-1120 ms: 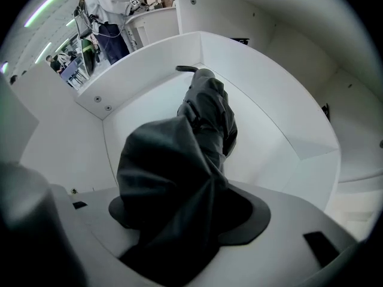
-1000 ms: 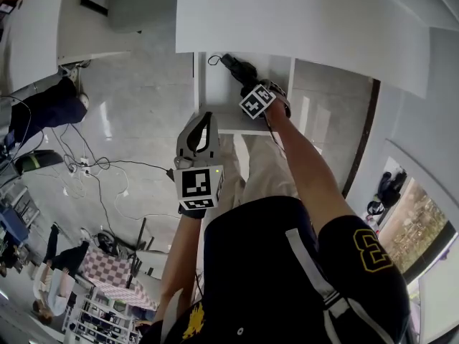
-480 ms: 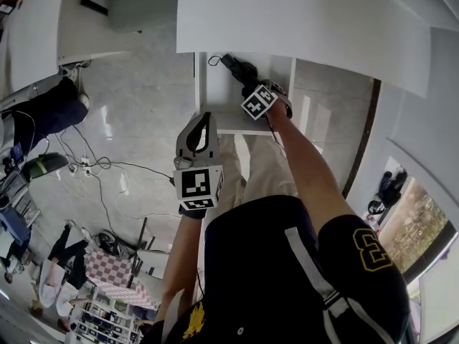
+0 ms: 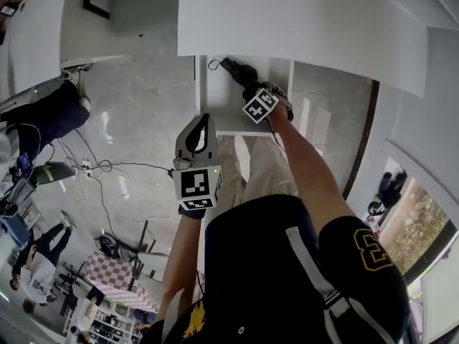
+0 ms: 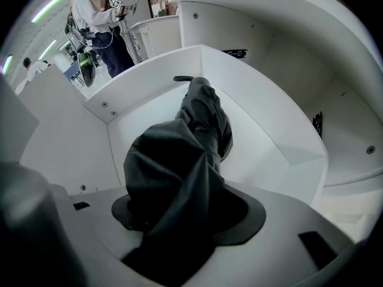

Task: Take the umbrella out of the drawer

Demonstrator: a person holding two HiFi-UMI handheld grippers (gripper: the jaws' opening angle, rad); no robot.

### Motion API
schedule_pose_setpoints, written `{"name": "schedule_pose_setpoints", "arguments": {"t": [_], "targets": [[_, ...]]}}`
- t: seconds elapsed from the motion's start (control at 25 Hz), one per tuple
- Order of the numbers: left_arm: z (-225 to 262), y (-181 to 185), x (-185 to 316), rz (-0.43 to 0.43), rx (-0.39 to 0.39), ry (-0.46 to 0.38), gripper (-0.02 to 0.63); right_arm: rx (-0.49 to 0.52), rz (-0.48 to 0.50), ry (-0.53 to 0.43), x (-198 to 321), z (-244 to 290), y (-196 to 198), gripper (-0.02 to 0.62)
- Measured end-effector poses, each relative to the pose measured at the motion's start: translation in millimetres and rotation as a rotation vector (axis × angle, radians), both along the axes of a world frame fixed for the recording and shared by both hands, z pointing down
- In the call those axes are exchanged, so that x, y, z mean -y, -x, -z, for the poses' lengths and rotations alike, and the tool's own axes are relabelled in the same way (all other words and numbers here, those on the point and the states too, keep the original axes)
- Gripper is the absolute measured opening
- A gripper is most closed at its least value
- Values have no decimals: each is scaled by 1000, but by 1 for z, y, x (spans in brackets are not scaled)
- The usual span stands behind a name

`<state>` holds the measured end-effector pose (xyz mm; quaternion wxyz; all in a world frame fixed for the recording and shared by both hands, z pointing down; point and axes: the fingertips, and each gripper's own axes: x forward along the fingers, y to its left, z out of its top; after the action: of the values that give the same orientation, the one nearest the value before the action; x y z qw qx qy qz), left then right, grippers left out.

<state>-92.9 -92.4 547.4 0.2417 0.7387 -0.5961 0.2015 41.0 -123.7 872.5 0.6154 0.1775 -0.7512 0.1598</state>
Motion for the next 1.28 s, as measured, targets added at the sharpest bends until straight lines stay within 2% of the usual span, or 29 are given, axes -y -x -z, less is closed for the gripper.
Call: {"name": "schedule_pose_setpoints", "arguments": {"t": [0.32, 0.64, 1.28], "targets": [[9, -6, 0, -9, -1, -16, 20, 41, 20, -49, 0, 20, 3, 272], [10, 10, 9, -10, 4, -12, 20, 72, 58, -130, 13, 38, 20, 270], [23, 11, 12, -41, 16, -26, 20, 175, 58, -178, 2, 81, 31, 268]]}}
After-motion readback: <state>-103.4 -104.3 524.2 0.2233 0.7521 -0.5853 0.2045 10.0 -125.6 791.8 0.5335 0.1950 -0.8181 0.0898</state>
